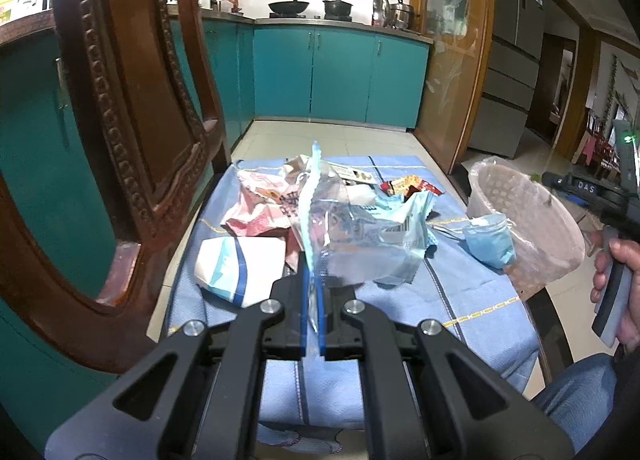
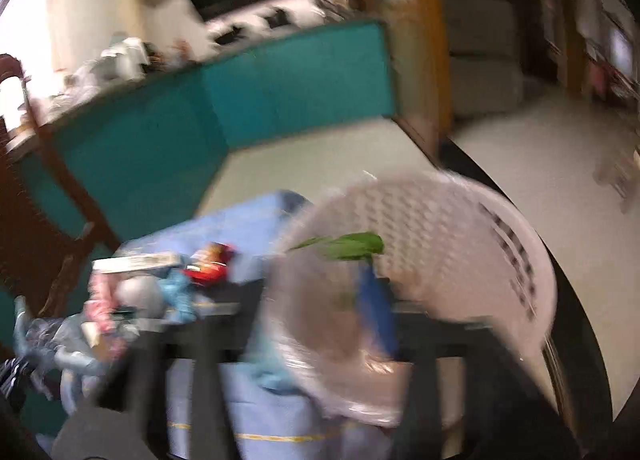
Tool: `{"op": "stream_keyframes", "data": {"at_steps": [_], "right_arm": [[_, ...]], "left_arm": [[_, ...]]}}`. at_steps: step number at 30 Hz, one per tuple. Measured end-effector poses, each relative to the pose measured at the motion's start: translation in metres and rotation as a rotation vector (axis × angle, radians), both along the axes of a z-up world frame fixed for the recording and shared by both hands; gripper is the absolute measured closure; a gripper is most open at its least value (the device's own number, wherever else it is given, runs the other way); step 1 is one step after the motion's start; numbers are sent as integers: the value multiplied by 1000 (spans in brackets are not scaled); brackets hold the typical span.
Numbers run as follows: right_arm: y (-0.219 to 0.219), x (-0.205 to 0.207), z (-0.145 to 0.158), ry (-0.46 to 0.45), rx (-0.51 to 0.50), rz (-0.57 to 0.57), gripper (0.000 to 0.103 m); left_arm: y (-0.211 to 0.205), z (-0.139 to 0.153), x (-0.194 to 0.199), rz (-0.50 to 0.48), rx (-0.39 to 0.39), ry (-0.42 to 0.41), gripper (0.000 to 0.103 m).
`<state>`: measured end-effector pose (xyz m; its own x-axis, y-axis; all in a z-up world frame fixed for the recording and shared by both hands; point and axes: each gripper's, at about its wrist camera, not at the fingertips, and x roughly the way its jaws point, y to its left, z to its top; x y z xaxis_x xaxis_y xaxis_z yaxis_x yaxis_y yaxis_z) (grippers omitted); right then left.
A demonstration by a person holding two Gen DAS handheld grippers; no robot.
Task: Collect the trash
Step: 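Carry the green leaves into the white basket and open the right tool, then drop the clear plastic bag into the white basket with the left tool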
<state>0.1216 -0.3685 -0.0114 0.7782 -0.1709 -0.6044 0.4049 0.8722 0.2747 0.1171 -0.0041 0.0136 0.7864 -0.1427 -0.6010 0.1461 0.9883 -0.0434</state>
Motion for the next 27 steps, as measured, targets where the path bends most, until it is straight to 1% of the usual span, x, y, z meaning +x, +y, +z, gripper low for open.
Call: {"op": "stream_keyframes", "data": {"at_steps": [1,2,3,5,7,8,11,13,15,16,17,20,21,22,23,24,25,27], "right_arm": [[-7,-9,-1,-32,55,-21,29],[-8,-15,-1,-55,74,-13,24],[-7,-20,1,-65,70,-16,21],[-2,-34,6,-92,45,-46,12],[1,-46,12,-135,50,-68,9],[3,-50,15,-161,48,-60,6],[6,-43,15,-143,32,-16,6],[-1,-39,13,-132,64,-27,6],[-19,-53,13,-186,128,-93,6],[-24,-61,15,-213,138,-127,6],[-33,-74,18,-258,138,-193,6],[-51,-97,20,-323,152,-313,6],[-54,-100,20,-331,159,-331,6],[-56,-102,20,-336,163,-337,6],[-57,-101,19,-335,161,-338,6],[-57,-99,20,-331,157,-332,6],[-55,-96,20,-322,151,-318,6],[-50,-92,20,-305,124,-276,6]], "left_arm": [[-2,0,-1,-5,-2,0,99],[-6,2,-1,-12,-5,-3,99],[-10,3,-1,-23,-6,-3,99],[-21,7,0,-53,-19,0,99],[-39,10,4,-94,-15,5,99],[-48,10,7,-110,-8,9,99],[-78,15,18,-155,6,12,99],[-97,22,27,-178,-8,5,99],[-122,31,39,-215,-31,-6,99],[-131,34,44,-228,-33,-10,99],[-147,39,51,-249,-32,-21,99],[-192,48,70,-302,-15,-46,96],[-210,48,79,-326,-11,-55,89],[-224,43,87,-348,-1,-36,58],[-231,39,93,-350,14,-15,36],[-238,31,100,-334,36,4,12],[-238,28,102,-320,46,3,11],[-224,23,95,-309,59,-1,11]]}}
